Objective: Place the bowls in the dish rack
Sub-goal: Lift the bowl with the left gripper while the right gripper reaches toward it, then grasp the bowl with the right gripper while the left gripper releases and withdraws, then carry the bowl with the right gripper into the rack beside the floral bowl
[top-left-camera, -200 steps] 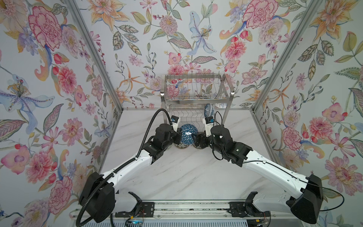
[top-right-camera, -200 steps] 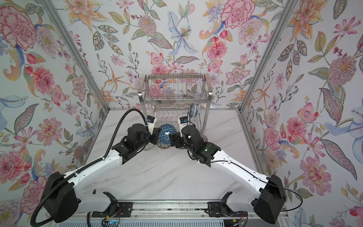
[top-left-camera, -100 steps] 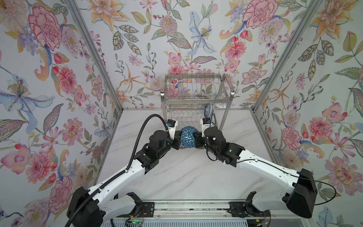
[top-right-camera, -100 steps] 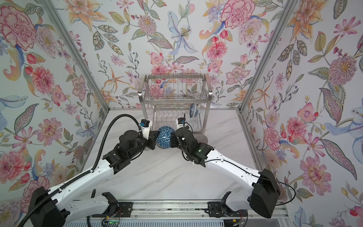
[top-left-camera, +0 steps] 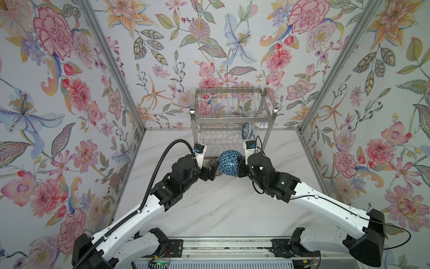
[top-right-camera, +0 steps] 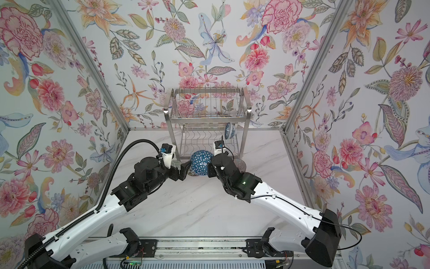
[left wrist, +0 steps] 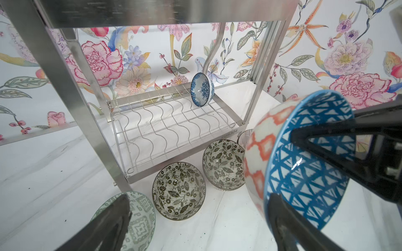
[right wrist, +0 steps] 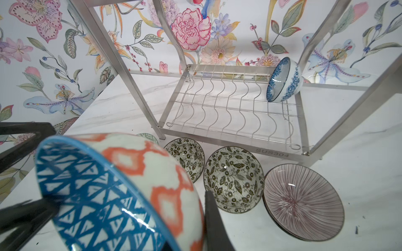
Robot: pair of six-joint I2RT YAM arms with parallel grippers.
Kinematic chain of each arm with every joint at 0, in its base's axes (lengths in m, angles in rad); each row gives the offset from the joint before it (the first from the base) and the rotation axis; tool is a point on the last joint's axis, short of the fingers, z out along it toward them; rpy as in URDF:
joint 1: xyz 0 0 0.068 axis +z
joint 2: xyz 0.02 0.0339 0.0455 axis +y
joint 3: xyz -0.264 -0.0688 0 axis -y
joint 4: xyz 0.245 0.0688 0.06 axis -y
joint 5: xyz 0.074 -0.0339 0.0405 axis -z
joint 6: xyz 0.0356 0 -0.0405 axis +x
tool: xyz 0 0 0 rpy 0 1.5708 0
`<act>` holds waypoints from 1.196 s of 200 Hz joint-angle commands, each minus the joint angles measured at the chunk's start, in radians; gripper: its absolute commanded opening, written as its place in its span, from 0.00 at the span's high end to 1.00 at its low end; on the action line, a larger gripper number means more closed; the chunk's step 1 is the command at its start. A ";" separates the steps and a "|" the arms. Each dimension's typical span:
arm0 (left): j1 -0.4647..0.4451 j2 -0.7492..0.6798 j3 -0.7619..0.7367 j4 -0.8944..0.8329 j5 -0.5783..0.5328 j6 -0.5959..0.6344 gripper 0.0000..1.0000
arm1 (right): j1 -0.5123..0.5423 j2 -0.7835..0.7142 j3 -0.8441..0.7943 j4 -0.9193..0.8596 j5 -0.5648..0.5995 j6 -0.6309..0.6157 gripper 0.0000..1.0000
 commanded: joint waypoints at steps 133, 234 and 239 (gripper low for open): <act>0.355 0.055 0.062 -0.141 0.029 0.255 0.01 | -0.177 0.340 0.029 0.519 0.628 -0.547 1.00; 0.354 0.147 0.149 -0.138 0.007 0.280 0.01 | -0.295 0.773 0.272 0.835 0.717 -0.884 1.00; 0.355 0.146 0.145 -0.134 0.004 0.281 0.01 | -0.299 0.797 0.287 0.863 0.728 -0.921 1.00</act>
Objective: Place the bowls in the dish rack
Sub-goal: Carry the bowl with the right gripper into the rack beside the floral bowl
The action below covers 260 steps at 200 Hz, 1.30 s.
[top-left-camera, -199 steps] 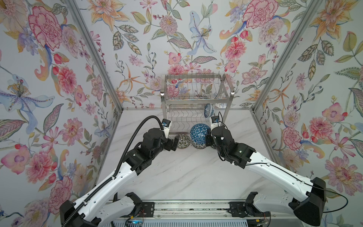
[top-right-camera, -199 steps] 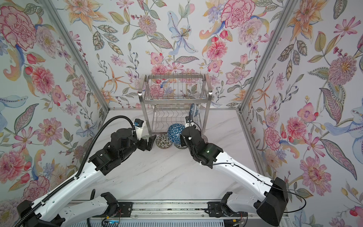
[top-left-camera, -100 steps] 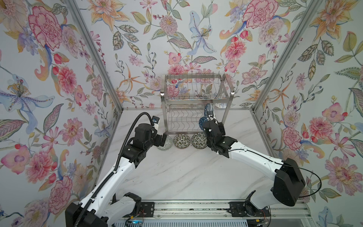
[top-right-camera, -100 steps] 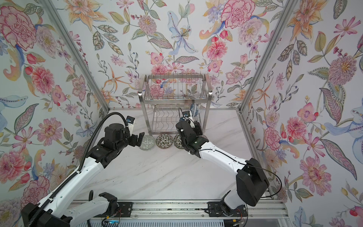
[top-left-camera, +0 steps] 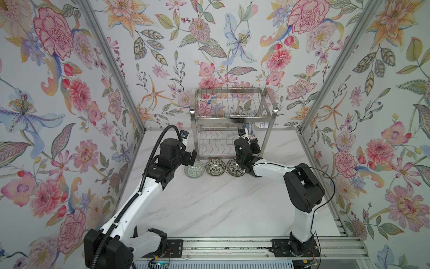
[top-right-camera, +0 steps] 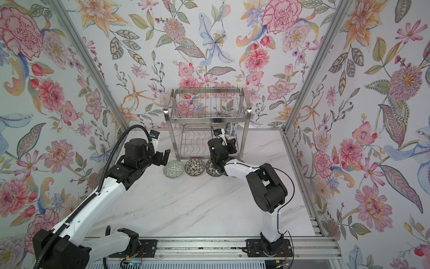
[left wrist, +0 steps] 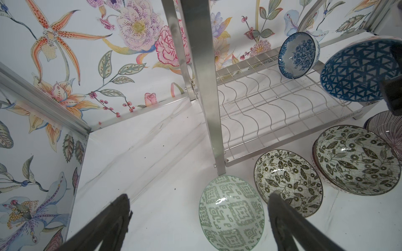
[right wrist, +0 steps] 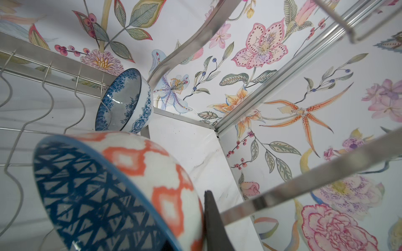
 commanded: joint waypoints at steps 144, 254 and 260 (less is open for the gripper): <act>0.004 -0.014 -0.044 0.034 -0.026 0.025 0.01 | -0.072 0.258 0.160 0.346 0.120 -0.367 1.00; 0.007 -0.010 -0.050 0.041 -0.016 0.022 0.01 | -0.090 0.221 0.212 -0.126 -0.002 0.062 0.95; 0.009 -0.009 -0.050 0.041 -0.016 0.022 0.01 | -0.090 0.218 0.213 -0.140 -0.029 0.074 0.93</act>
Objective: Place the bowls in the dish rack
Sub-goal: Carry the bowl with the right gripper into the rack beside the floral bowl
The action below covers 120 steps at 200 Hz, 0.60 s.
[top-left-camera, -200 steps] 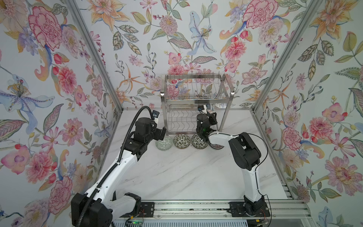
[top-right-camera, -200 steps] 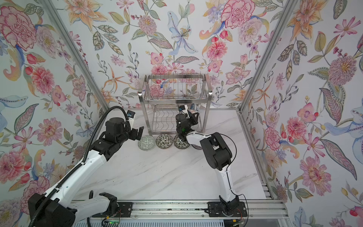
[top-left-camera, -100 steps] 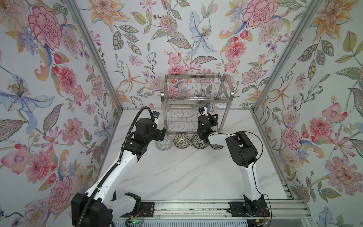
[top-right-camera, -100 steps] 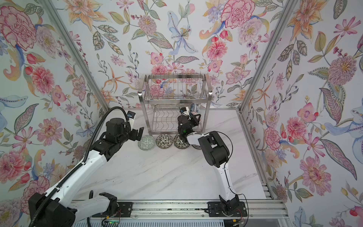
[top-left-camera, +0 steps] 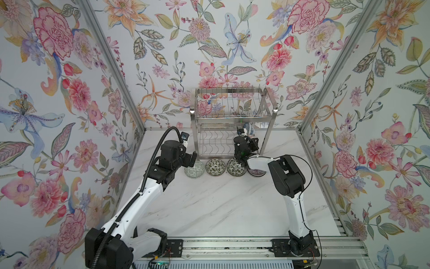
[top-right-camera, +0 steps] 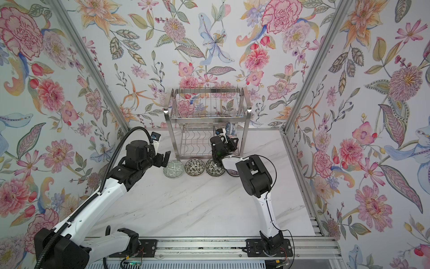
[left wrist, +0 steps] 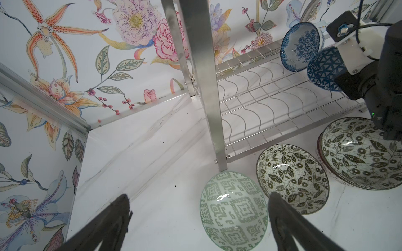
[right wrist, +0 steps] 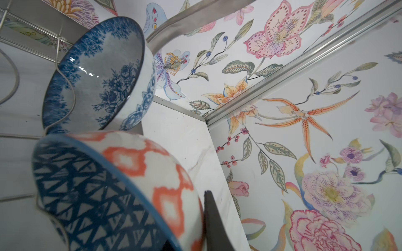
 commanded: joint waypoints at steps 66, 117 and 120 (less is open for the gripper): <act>0.008 -0.009 -0.013 0.017 -0.003 0.009 0.01 | -0.006 -0.080 0.031 -0.246 -0.116 0.243 0.76; 0.007 -0.009 -0.013 0.017 0.000 0.008 0.01 | 0.000 -0.119 0.016 -0.276 -0.152 0.266 0.40; 0.008 -0.009 -0.013 0.017 0.001 0.008 0.01 | 0.000 -0.123 0.016 -0.281 -0.158 0.269 0.37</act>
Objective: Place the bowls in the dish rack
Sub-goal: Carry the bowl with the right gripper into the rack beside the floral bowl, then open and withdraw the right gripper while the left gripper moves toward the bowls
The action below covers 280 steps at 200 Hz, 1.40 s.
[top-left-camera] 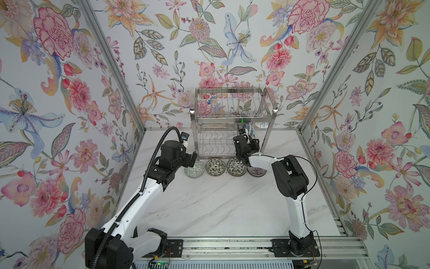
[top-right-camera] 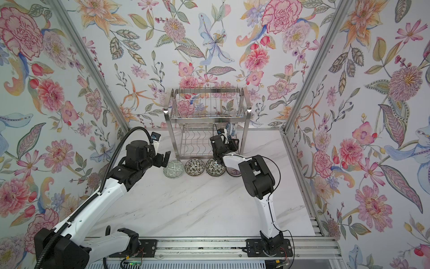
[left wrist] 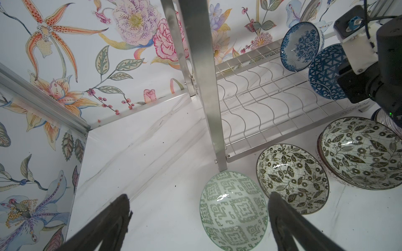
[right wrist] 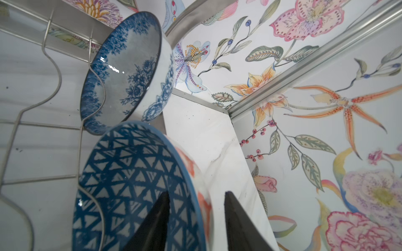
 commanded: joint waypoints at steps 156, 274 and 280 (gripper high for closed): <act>-0.055 -0.046 0.001 -0.028 0.031 -0.007 0.01 | 0.226 -0.506 -0.223 -0.317 -0.466 0.103 0.01; -0.115 -0.043 -0.037 -0.008 0.049 0.003 0.01 | 0.118 -1.259 -0.559 -0.660 -0.622 0.244 0.01; -0.119 -0.041 -0.040 -0.006 0.052 0.003 0.01 | 0.074 -1.266 -0.571 -0.663 -0.630 0.245 0.01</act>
